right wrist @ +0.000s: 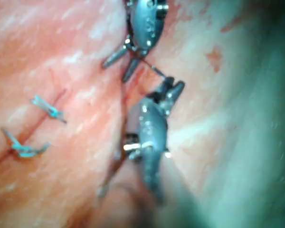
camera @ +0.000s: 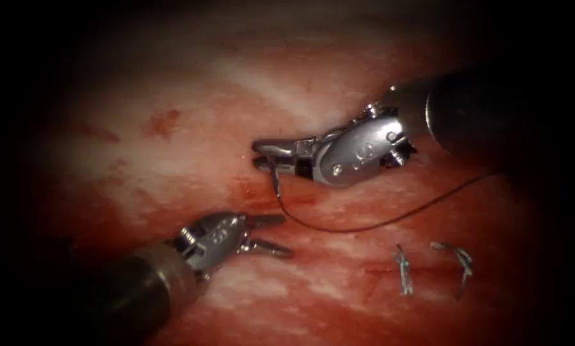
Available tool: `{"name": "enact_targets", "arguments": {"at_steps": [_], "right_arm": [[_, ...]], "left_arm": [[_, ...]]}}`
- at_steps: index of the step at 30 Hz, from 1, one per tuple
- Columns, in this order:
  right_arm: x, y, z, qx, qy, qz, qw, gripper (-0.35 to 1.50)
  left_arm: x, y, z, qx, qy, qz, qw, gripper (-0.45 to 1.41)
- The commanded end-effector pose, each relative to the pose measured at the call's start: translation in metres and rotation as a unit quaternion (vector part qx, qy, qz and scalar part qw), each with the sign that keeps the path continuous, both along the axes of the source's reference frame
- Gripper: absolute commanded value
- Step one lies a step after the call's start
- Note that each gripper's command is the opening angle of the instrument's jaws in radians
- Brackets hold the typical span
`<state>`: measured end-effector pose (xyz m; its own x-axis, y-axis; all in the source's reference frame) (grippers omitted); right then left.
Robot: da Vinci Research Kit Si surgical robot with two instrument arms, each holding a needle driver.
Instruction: Wound Closure
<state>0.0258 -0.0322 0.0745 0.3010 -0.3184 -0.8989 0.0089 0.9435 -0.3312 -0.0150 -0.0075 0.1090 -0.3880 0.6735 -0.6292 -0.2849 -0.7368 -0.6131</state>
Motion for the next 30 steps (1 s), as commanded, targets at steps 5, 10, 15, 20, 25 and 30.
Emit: {"name": "enact_targets", "arguments": {"at_steps": [5,10,15,20,25,30], "right_arm": [[0.0008,-0.0011,0.0014,-0.005,-0.002,-0.006,1.0,-0.35],[0.0007,-0.0023,0.0021,-0.008,-0.002,-0.009,1.0,-0.35],[0.0007,-0.0041,0.0032,0.006,-0.01,-0.013,1.0,-0.35],[0.0004,-0.0048,0.0047,0.02,-0.019,-0.012,1.0,-0.35],[0.0001,-0.0046,0.0049,0.028,-0.023,-0.008,0.999,-0.35],[0.0002,-0.005,0.0042,0.039,-0.029,-0.01,0.999,-0.35]], "left_arm": [[-0.0005,-0.0003,0.0007,0.0,-0.001,0.001,1.0,0.19],[-0.0003,-0.0003,0.0007,0.003,0.001,0.0,1.0,0.19],[-0.0003,-0.0003,0.0007,0.004,0.003,0.002,1.0,0.19],[-0.0003,-0.0004,0.0007,0.004,0.004,0.003,1.0,0.19],[-0.0003,-0.0004,0.0007,0.005,0.005,0.004,1.0,0.19],[-0.0002,-0.0004,0.0007,0.005,0.006,0.006,1.0,0.19]]}}
